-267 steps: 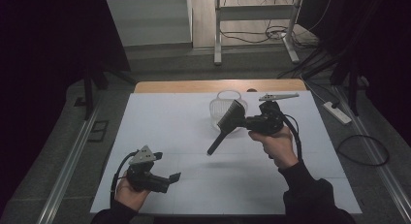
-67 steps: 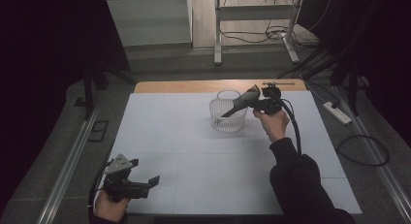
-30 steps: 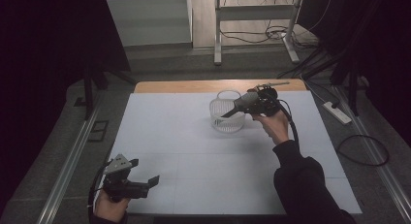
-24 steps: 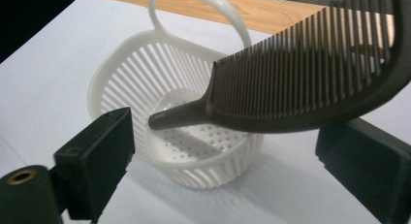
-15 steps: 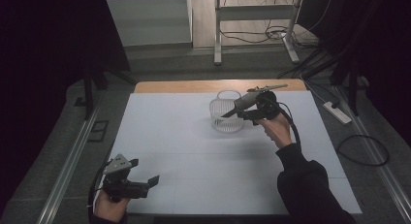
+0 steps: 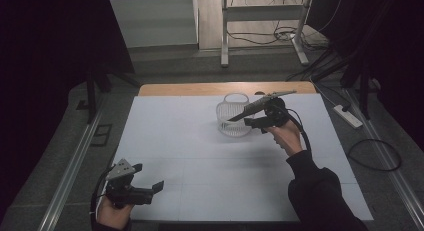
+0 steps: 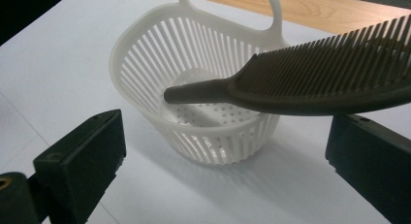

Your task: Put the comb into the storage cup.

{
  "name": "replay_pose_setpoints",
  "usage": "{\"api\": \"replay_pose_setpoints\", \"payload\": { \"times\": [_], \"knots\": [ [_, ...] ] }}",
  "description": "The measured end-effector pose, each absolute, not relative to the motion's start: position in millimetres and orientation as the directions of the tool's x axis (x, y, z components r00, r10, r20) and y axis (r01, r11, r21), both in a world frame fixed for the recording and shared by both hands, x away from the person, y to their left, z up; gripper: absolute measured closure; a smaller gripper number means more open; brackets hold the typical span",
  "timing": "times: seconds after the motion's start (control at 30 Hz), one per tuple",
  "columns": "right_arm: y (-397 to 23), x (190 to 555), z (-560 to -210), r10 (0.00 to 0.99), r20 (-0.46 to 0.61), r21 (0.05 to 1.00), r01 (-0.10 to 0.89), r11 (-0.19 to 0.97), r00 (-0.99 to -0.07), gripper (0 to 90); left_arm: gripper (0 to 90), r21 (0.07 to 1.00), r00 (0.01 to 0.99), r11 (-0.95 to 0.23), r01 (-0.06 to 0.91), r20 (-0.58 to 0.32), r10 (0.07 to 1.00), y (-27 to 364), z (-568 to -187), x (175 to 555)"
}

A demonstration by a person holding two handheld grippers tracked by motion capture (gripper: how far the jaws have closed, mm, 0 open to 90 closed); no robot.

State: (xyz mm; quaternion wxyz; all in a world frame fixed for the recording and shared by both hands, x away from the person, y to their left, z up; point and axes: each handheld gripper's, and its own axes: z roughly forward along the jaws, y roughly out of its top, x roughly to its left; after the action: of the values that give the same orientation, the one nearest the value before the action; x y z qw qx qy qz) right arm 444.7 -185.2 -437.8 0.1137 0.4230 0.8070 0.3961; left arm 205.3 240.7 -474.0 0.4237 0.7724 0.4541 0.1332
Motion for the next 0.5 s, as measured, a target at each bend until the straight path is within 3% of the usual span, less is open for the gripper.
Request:
{"api": "replay_pose_setpoints", "payload": {
  "times": [0.5],
  "knots": [
    [-186.4,434.7,-434.4,0.769,0.131,0.741,0.577,0.343,-0.626,0.9,0.0,0.778,0.544,-0.23,0.585,-0.166,0.823,241.6,-473.8,204.7]
  ]
}}
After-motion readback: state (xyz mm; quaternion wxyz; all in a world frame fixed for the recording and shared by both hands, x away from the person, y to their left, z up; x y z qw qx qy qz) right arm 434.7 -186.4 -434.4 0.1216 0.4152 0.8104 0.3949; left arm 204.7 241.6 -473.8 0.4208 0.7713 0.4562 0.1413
